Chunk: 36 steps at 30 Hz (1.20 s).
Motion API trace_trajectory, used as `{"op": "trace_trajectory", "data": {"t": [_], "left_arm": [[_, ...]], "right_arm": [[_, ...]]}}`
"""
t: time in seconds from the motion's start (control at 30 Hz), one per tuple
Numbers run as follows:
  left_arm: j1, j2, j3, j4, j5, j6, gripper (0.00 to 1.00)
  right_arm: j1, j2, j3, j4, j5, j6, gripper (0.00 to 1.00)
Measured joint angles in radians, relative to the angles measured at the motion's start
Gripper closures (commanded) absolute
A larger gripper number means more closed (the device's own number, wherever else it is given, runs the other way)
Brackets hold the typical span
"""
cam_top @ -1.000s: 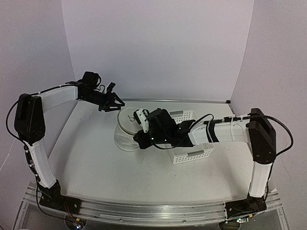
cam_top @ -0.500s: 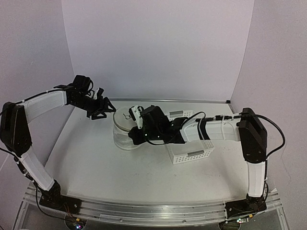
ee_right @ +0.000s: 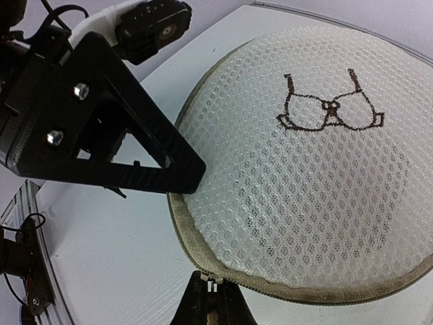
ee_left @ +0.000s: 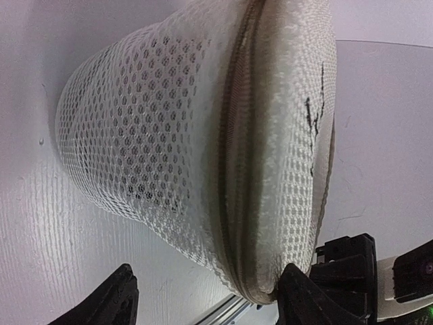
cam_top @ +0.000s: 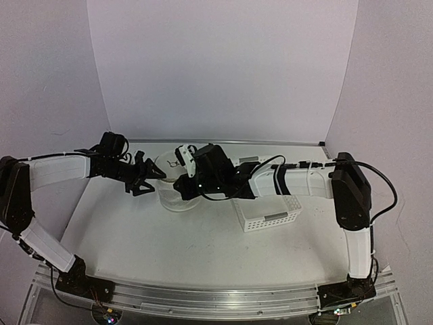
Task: Unzip the laundry bag and remove the bra
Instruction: Hold the laundry bag at the center of the board.
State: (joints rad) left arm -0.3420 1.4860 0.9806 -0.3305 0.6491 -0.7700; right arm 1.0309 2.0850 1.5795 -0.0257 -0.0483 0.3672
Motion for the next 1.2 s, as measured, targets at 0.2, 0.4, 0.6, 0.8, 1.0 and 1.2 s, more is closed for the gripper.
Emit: {"op": "trace_trajectory", "data": {"t": [0.2,0.4,0.6,0.8,1.0,1.2], "left_arm": [[-0.006,-0.036,-0.135,0.224,0.027,-0.187,0.34],[-0.013,-0.041,-0.171,0.35,0.029,-0.294,0.35],[-0.019,-0.045,-0.169,0.399,0.029,-0.333,0.57],[-0.025,-0.045,-0.169,0.411,0.029,-0.344,0.76],[-0.026,-0.045,-0.169,0.411,0.029,-0.349,1.0],[-0.026,-0.043,-0.169,0.42,0.029,-0.346,1.0]], "right_arm": [[0.0,0.0,0.0,-0.001,-0.005,0.0,1.0],[0.0,0.0,0.0,-0.001,-0.012,0.0,1.0],[0.0,0.003,0.0,-0.001,-0.016,0.0,1.0],[0.0,0.007,0.0,-0.001,-0.015,0.0,1.0],[0.0,0.007,0.0,-0.001,-0.016,0.0,1.0],[0.0,0.007,-0.01,0.002,-0.01,-0.004,1.0]]}}
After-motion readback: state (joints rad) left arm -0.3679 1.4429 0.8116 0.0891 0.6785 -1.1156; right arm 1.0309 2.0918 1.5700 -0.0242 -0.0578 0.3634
